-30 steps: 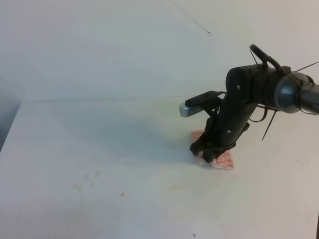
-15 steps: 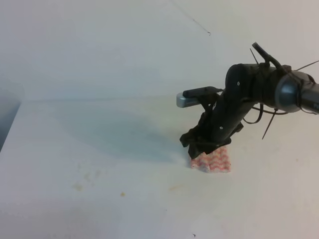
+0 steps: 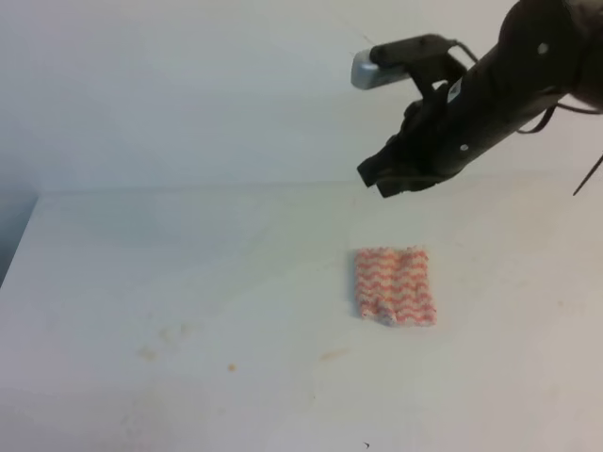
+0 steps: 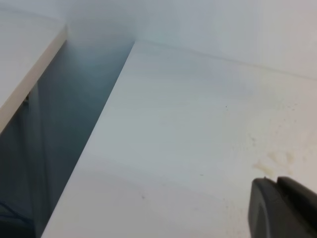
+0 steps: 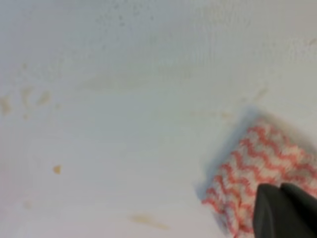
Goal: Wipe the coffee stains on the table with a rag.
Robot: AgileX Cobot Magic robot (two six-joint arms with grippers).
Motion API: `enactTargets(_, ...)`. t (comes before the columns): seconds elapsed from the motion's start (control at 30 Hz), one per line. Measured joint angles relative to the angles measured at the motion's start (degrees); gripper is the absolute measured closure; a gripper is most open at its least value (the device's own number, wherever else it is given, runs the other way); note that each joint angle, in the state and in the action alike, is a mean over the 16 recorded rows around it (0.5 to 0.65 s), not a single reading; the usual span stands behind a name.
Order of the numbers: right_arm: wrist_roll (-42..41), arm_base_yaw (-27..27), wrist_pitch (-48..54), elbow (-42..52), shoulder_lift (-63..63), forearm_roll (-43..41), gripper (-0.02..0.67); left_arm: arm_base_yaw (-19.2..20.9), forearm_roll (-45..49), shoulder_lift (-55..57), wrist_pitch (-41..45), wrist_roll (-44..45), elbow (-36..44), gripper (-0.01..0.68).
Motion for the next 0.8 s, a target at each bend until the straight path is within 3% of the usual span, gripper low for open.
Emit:
enactTargets(0.4, 4.54, 0.00, 3.60, 6.17, -19.08, -3.40, 0.651, 0.00, 0.00, 0.00, 0.00, 0.00, 0.00, 0.674)
enactTargets(0.8, 21.70, 0.00, -7.10, 34.75, -46.55, -20.16, 0.651, 0.00, 0.00, 0.00, 0.00, 0.00, 0.00, 0.674)
